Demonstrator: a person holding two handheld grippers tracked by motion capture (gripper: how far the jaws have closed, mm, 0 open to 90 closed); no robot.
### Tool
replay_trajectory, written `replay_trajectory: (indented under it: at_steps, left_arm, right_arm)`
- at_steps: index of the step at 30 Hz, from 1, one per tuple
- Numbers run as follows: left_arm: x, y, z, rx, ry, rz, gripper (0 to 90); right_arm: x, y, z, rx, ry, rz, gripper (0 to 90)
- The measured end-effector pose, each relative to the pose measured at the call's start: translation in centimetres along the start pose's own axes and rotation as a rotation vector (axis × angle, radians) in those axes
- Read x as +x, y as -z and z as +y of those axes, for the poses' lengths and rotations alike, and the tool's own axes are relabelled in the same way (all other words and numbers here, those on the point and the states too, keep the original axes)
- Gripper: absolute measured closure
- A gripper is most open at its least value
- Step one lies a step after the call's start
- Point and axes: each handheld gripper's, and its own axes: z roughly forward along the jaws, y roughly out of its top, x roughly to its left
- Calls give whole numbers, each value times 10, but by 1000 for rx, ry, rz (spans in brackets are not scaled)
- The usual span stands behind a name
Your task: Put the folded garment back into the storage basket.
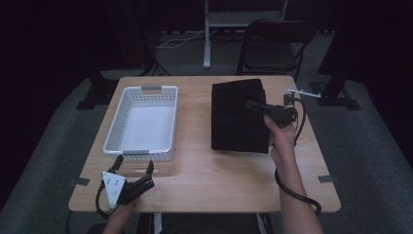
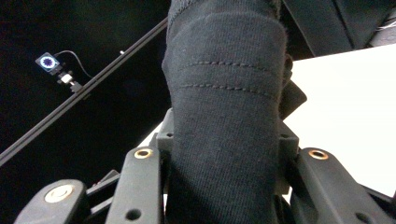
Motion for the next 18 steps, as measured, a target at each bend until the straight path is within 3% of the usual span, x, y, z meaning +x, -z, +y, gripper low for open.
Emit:
replay_trajectory:
  at_steps: [13,18]
  left_arm:
    - [0,0,0,0,-1,0,34]
    - [0,0,0,0,-1,0,34]
  right_arm:
    - [13,-26,-4,7,-5,56,600]
    - [23,-37,-4,13,14,70,600]
